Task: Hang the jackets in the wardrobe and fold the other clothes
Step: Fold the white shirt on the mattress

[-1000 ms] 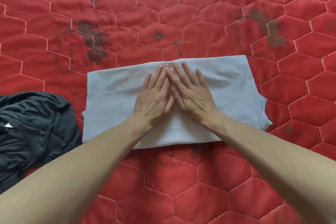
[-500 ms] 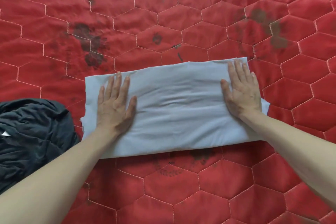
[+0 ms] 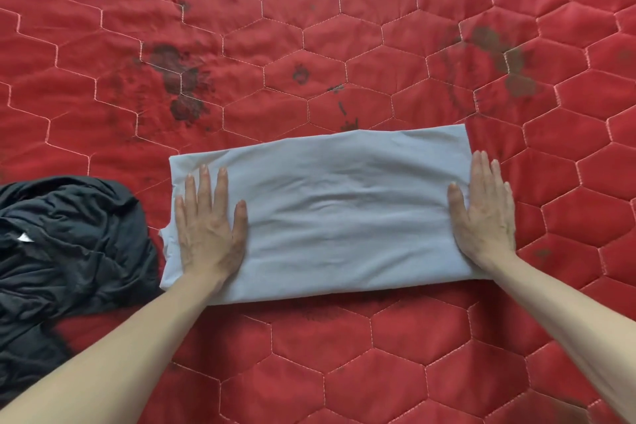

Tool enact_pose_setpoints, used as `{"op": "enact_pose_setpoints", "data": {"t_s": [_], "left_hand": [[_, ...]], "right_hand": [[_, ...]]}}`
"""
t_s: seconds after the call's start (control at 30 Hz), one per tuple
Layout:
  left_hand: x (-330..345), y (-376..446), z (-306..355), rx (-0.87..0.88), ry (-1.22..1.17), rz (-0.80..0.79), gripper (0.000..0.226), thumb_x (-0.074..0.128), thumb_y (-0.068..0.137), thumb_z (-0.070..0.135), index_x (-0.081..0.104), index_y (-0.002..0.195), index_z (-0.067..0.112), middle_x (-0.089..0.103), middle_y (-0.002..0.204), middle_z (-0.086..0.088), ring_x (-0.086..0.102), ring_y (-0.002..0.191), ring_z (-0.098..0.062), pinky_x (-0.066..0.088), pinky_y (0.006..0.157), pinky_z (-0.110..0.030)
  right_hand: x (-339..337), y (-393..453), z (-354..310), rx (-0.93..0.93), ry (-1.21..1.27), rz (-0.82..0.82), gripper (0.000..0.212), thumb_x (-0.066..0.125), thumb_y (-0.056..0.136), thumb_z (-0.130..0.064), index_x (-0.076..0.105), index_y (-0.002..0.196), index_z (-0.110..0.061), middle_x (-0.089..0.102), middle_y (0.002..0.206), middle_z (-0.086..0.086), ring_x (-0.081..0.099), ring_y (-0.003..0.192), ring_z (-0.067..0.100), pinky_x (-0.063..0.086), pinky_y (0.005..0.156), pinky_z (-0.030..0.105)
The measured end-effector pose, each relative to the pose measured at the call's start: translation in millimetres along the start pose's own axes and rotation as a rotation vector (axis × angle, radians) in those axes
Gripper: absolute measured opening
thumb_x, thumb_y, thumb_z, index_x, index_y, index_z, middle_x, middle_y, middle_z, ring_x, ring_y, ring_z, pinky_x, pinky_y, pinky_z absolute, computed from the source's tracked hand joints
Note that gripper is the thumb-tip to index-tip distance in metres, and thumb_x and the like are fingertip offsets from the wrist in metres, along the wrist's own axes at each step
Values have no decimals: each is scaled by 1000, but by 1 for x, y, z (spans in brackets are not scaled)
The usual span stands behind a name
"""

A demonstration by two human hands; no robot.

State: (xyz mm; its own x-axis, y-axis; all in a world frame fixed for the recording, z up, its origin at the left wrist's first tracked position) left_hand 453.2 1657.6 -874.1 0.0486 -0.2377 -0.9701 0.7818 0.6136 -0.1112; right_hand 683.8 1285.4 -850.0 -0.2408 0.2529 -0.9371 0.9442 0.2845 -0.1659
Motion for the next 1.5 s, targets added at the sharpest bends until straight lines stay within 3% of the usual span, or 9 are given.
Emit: {"op": "enact_pose_setpoints", "data": {"t_s": [0.4,0.57,0.7,0.83,0.97,1.13,1.2,1.37,1.5], "left_hand": [[32,-72,139,546,-19,-107,68,38,105,49,26,165,19,12,175,-8,4,162,-27,13,129,-55],[33,-76,144,503,39,-171,69,28,106,51,15,168,22,0,175,-6,-6,162,-27,3,130,-53],[21,-77,139,498,-43,-298,70,16,106,56,-2,168,26,-17,174,1,-25,158,-16,-11,130,-43],[-9,-83,120,484,-370,-333,65,37,109,47,17,167,25,11,175,5,2,161,-11,4,130,-31],[-37,-80,77,225,-564,-227,47,53,106,37,53,150,23,60,145,5,51,131,-16,39,112,-33],[-48,-80,1,-438,-1105,-320,31,56,106,27,66,135,19,72,121,2,67,113,-13,53,101,-33],[-52,-79,-21,-604,-1301,-354,25,54,107,25,68,127,20,75,116,0,71,102,-13,55,86,-29],[-51,-75,-59,-855,-1696,-443,29,55,105,35,63,126,17,76,121,-10,75,109,-25,56,87,-35],[-46,-76,-68,-890,-1806,-527,44,49,107,45,61,134,12,78,119,-10,75,109,-26,55,96,-40]], "right_hand": [[-23,-51,28,479,581,75,77,91,79,-29,51,144,-20,57,131,6,61,117,26,49,102,40],[-28,-42,21,709,949,-117,41,87,80,-13,73,118,-6,79,104,12,75,74,19,61,76,34],[-35,-51,-1,861,1162,-281,39,81,83,-13,74,121,-6,79,109,10,75,90,24,61,91,42],[-51,-66,-32,749,1078,-261,16,65,94,-4,70,108,-10,76,96,7,70,77,25,57,50,26],[-80,-75,-86,316,494,-52,21,56,95,-18,58,78,-6,58,69,5,49,61,23,40,55,35],[-86,-98,-198,116,362,22,38,55,101,-24,44,66,-16,55,60,6,47,62,33,34,59,45],[-76,-106,-237,68,328,33,31,53,101,-20,46,71,-14,63,70,18,52,67,41,37,64,44],[-43,-129,-317,-69,175,73,6,53,94,-6,59,93,-8,66,80,28,63,77,50,39,64,44],[-7,-150,-354,-150,74,-5,30,52,92,-5,59,121,-6,70,90,25,67,86,47,39,66,43]]}}
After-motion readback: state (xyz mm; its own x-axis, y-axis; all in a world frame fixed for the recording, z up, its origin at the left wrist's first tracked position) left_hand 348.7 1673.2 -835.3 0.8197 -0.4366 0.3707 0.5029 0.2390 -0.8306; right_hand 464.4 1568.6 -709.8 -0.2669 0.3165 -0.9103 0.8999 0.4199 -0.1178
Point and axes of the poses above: each hand's wrist, its own y-axis towards the middle knuckle, its own x-axis out of the palm, z = x × y, the point moved 4 cm from there along y, towards the middle knuckle
